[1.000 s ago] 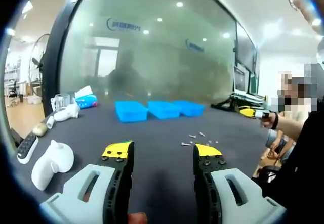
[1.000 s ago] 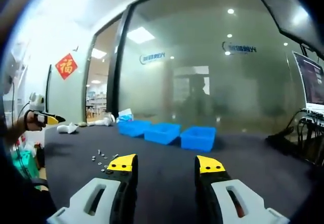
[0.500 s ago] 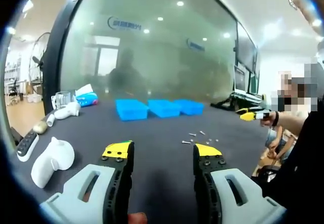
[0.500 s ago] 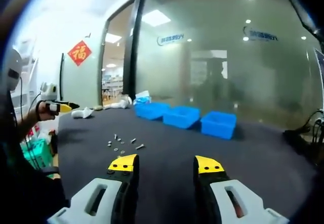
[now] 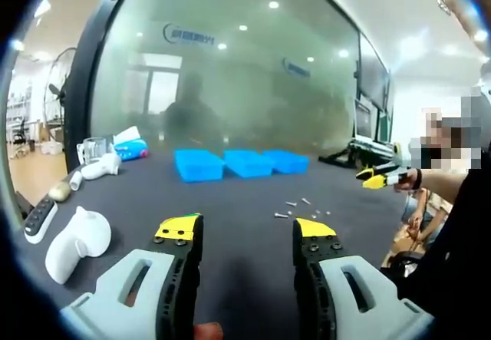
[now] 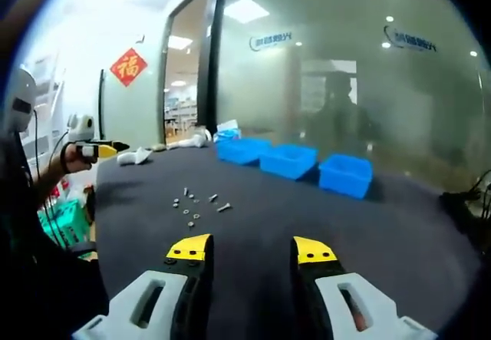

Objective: Sort the screws, nuts, and washers into the corresponding bins

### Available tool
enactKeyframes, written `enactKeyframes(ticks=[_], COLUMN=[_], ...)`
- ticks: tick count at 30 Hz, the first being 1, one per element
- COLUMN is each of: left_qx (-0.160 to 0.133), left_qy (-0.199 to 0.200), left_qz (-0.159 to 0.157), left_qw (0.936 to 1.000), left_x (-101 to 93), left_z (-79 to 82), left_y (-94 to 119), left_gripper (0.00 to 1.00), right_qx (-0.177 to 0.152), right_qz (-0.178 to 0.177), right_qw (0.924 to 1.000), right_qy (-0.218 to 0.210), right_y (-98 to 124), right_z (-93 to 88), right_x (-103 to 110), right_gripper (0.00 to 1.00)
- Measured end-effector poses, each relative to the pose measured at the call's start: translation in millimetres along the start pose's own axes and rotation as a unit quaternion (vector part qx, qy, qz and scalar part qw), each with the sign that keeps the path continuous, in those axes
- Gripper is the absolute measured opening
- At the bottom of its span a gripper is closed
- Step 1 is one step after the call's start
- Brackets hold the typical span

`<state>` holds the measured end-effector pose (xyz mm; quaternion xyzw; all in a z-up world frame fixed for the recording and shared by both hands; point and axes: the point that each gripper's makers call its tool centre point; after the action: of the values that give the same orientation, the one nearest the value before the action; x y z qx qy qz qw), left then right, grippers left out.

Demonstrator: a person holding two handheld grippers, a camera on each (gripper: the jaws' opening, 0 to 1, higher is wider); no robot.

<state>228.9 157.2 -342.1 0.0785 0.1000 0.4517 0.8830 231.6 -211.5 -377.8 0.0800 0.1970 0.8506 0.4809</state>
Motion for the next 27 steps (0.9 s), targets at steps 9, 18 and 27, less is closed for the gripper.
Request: enactKeyframes(ticks=[9,18,27], left_qx=[0.001,0.001,0.000], left_qy=[0.005,0.008,0.012], left_qz=[0.001,0.002,0.000], left_qw=[1.0000,1.0000,0.9999], left_x=[2.0,3.8,4.2], left_z=[-4.3,-7.3,-9.8], left_y=[1,3,3], left_gripper=[0.46,0.46,0.46], right_qx=[0.016,0.036,0.091], right_qz=[0.009,0.032,0.068], right_qw=[0.9998,0.9988,0.9930], right_qy=[0.000,0.006,0.034], right_y=[-5,-17,-47], right_z=[-1.0,9.7,21.1], right_x=[9,25,41], right_gripper=[0.35,0.34,0.31])
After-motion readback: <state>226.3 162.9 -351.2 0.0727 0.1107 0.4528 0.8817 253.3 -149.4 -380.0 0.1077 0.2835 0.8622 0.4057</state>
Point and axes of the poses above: the point that each gripper's makers call its tool centre point, and the gripper's own axes: y roughly backward along the fingers, x roughly to its left, z roughly out of its top, and after that the axes turned 7 degrees about x, right-handed
